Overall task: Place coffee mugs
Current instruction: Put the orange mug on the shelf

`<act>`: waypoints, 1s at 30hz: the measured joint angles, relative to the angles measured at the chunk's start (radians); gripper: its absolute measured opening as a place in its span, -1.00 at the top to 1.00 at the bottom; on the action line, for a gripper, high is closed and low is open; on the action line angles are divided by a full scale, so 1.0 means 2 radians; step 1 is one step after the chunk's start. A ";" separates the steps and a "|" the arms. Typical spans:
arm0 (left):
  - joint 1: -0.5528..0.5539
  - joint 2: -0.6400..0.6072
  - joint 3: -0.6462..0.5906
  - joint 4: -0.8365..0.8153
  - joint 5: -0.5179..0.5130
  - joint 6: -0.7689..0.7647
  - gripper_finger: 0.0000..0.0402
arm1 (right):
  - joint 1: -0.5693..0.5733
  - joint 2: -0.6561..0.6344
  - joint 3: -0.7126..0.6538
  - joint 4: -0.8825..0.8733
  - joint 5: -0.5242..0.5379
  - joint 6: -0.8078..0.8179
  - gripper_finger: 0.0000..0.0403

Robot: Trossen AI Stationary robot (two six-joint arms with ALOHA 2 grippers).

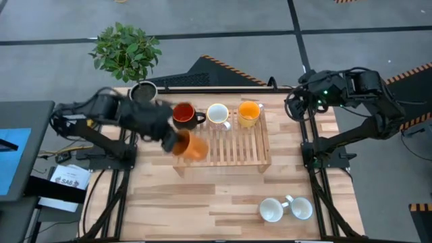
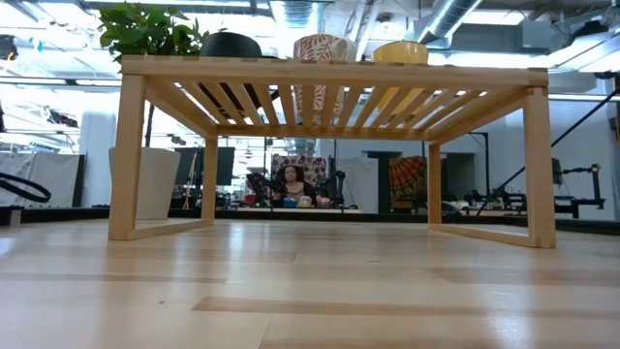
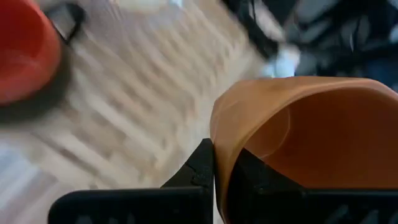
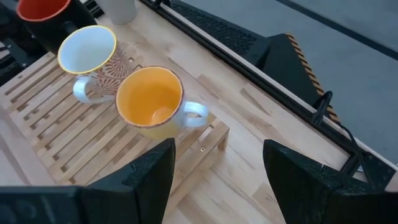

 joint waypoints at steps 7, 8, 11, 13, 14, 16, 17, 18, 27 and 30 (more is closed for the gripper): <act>0.045 0.008 0.016 -0.117 -0.013 -0.069 0.99 | -0.002 0.009 0.000 -0.002 0.000 -0.002 -0.34; 0.045 0.012 0.012 -0.138 -0.027 -0.089 0.99 | -0.002 0.010 0.000 -0.003 0.000 -0.002 -0.34; 0.045 0.024 -0.007 -0.159 -0.044 -0.132 0.99 | -0.002 0.012 0.000 -0.002 0.000 -0.003 -0.34; 0.037 0.034 -0.017 -0.142 -0.046 -0.143 0.99 | -0.002 0.012 0.000 -0.002 0.000 -0.004 -0.34; 0.030 0.041 -0.018 -0.143 -0.046 -0.144 0.99 | -0.002 0.012 0.000 -0.002 0.000 -0.004 -0.34; 0.021 0.059 -0.018 -0.151 -0.045 -0.140 0.99 | -0.002 0.012 0.000 -0.002 0.001 -0.004 -0.34; 0.018 0.069 -0.019 -0.149 -0.046 -0.138 0.99 | -0.002 0.012 0.000 -0.002 0.002 -0.004 -0.34; 0.017 0.078 -0.019 -0.143 -0.047 -0.133 0.99 | -0.002 0.012 0.000 -0.002 0.002 -0.002 -0.34; 0.017 0.120 -0.019 -0.164 -0.074 -0.116 0.94 | -0.002 0.012 0.000 -0.002 0.003 0.000 -0.34; 0.020 0.120 -0.019 -0.165 -0.086 -0.116 0.93 | -0.002 0.012 0.000 -0.002 0.003 0.000 -0.34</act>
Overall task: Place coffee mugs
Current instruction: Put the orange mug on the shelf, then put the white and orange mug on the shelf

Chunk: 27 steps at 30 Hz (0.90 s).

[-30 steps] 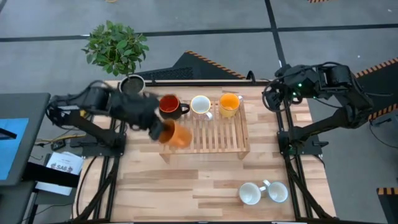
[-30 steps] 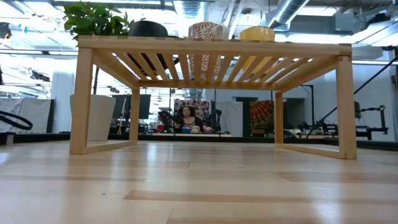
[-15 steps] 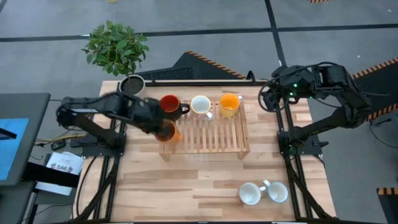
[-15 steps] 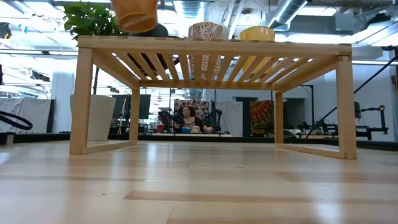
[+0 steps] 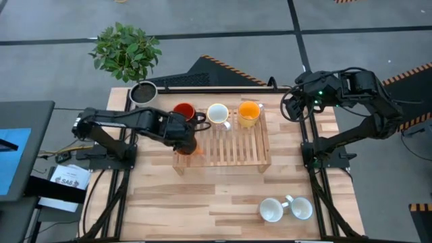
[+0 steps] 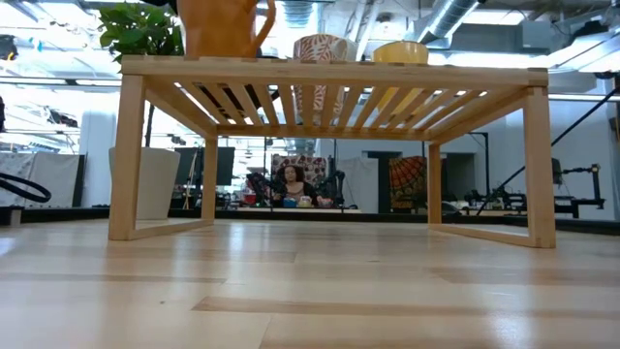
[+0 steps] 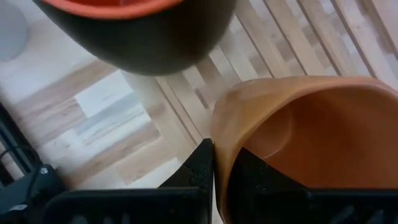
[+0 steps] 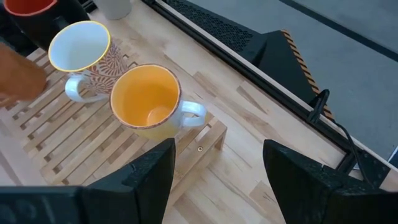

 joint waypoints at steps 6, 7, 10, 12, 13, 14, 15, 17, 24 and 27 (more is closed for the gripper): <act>0.001 0.000 0.000 -0.001 0.004 0.006 0.92 | 0.000 0.000 0.000 0.000 0.000 0.000 -0.34; 0.001 0.000 0.000 -0.001 0.004 0.010 0.92 | 0.000 0.000 0.000 0.000 0.000 0.000 -0.34; 0.003 0.000 0.000 -0.001 0.006 0.011 0.92 | 0.000 0.000 0.000 0.000 0.000 -0.001 -0.34; 0.006 0.000 0.000 -0.001 0.008 0.014 0.92 | 0.000 0.000 0.000 0.000 0.000 0.000 -0.34; 0.007 0.000 0.000 -0.001 0.010 0.018 0.92 | 0.000 0.000 0.000 0.000 0.000 0.000 -0.34; 0.009 0.000 0.000 -0.001 0.012 0.021 0.91 | 0.000 0.000 0.000 0.000 0.000 0.000 -0.34; 0.011 0.001 0.000 -0.001 0.012 0.023 0.90 | 0.000 0.000 0.000 0.000 0.000 0.000 -0.34; 0.015 0.001 0.000 -0.001 0.013 0.023 0.87 | 0.000 0.000 0.000 0.000 0.000 0.000 -0.34; 0.019 0.000 0.000 0.003 0.019 0.032 0.61 | 0.000 0.000 0.000 0.000 0.000 0.000 -0.34; 0.019 0.000 0.000 0.003 0.020 0.032 0.49 | 0.000 0.000 0.000 0.000 0.000 0.000 -0.34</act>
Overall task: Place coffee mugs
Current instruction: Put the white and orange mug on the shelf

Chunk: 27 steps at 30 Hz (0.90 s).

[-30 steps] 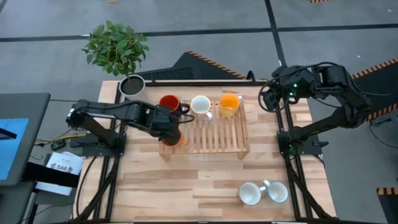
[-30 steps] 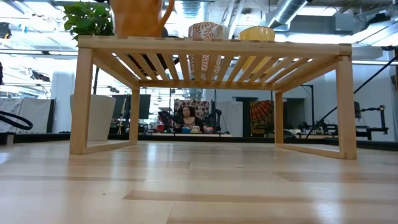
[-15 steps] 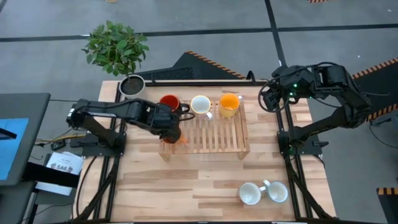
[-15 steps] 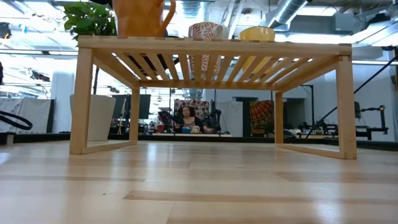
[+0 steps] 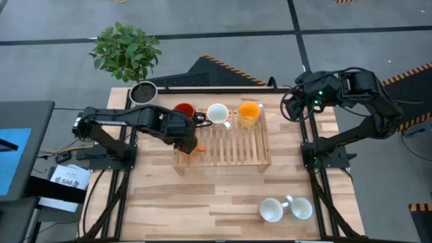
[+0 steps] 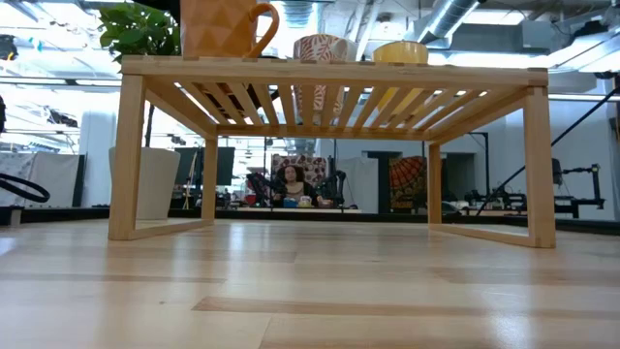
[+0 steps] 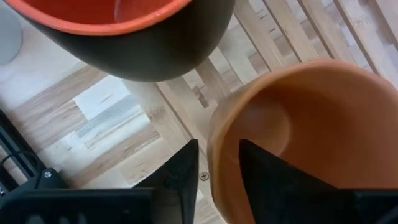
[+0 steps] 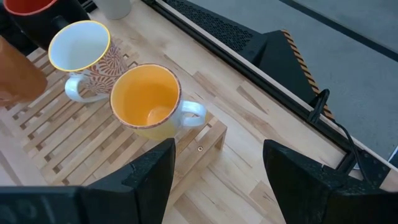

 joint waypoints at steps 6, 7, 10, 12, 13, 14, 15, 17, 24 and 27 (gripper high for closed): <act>0.004 -0.015 0.001 -0.002 0.011 0.013 0.30 | 0.000 0.000 0.000 0.000 -0.002 0.000 -0.34; 0.006 -0.021 0.003 -0.003 0.008 0.015 0.28 | 0.000 0.000 0.000 0.000 -0.002 0.000 -0.34; 0.015 -0.043 0.011 -0.003 -0.008 0.021 0.22 | 0.000 0.000 0.000 0.000 -0.003 0.001 -0.34; 0.021 -0.062 0.016 -0.003 -0.024 0.022 0.20 | 0.000 0.000 0.000 0.000 -0.004 0.002 -0.34; 0.025 -0.073 0.018 -0.001 -0.032 0.029 0.19 | 0.000 0.000 0.000 0.000 -0.004 0.002 -0.34; 0.029 -0.085 0.018 0.002 -0.041 0.041 0.18 | 0.000 0.000 0.000 0.000 -0.004 0.002 -0.34; 0.031 -0.097 0.019 0.011 -0.048 0.063 0.18 | 0.000 0.000 0.000 0.000 -0.004 0.004 -0.34; 0.033 -0.123 0.019 0.041 -0.061 0.121 0.18 | 0.000 0.000 0.000 0.003 -0.004 0.006 -0.34; -0.034 -0.224 -0.059 0.266 -0.162 0.294 0.18 | 0.014 0.000 0.000 0.029 -0.046 0.002 -0.34; -0.065 -0.275 -0.155 0.403 -0.163 0.355 0.18 | 0.032 0.000 0.000 0.046 -0.057 0.001 -0.34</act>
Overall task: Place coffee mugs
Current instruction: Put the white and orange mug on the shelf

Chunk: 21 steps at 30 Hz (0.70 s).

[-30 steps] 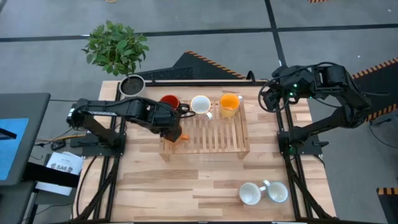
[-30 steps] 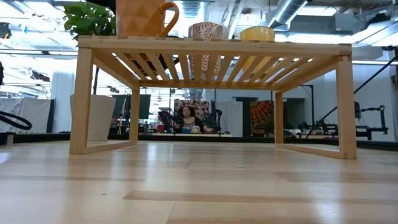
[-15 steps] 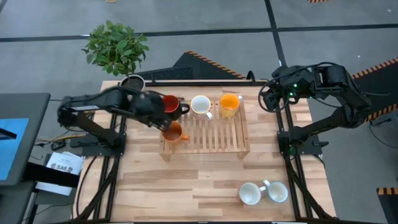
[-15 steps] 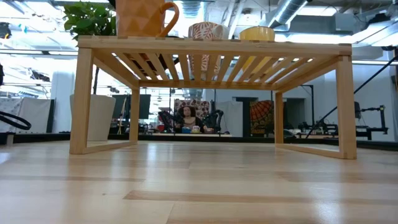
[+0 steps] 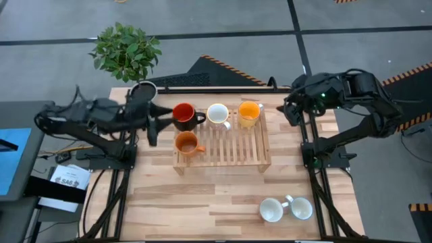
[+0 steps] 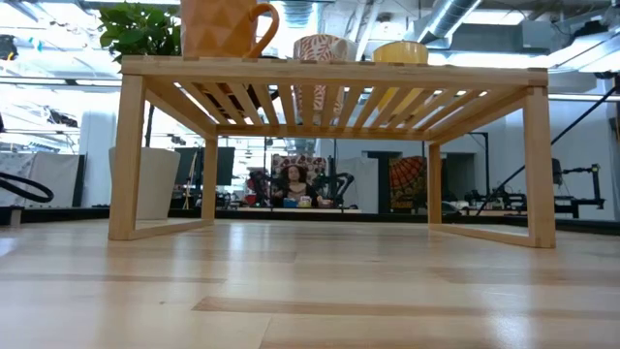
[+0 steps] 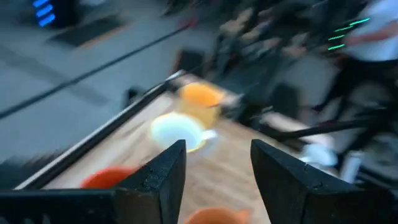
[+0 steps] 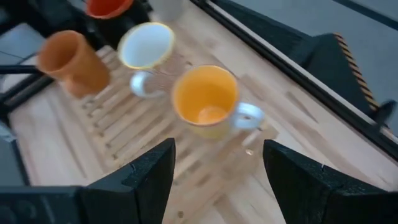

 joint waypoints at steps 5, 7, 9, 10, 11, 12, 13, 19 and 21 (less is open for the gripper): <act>-0.018 -0.065 -0.180 0.272 0.059 0.073 0.18 | 0.026 0.000 0.000 0.043 0.000 -0.005 -0.34; -0.016 -0.081 -0.235 0.365 0.086 0.096 0.18 | 0.034 0.000 0.000 0.062 0.000 -0.009 -0.34; -0.012 -0.094 -0.271 0.425 0.098 0.110 0.18 | 0.039 0.000 0.000 0.080 0.000 -0.016 -0.34; -0.011 -0.101 -0.282 0.442 0.105 0.116 0.18 | 0.042 0.000 0.000 0.089 0.000 -0.018 -0.34; -0.009 -0.108 -0.290 0.451 0.112 0.120 0.18 | 0.043 0.000 0.000 0.096 0.000 -0.018 -0.34; -0.008 -0.114 -0.294 0.451 0.117 0.122 0.18 | 0.044 0.000 0.000 0.103 0.000 -0.018 -0.34; -0.007 -0.118 -0.294 0.447 0.120 0.123 0.18 | 0.046 0.000 0.000 0.109 0.000 -0.018 -0.34; -0.007 -0.142 -0.294 0.440 0.115 0.127 0.18 | 0.044 0.000 0.000 0.113 0.000 -0.015 -0.34; -0.007 -0.146 -0.294 0.436 0.100 0.126 0.18 | 0.044 0.000 0.000 0.114 -0.011 0.013 -0.34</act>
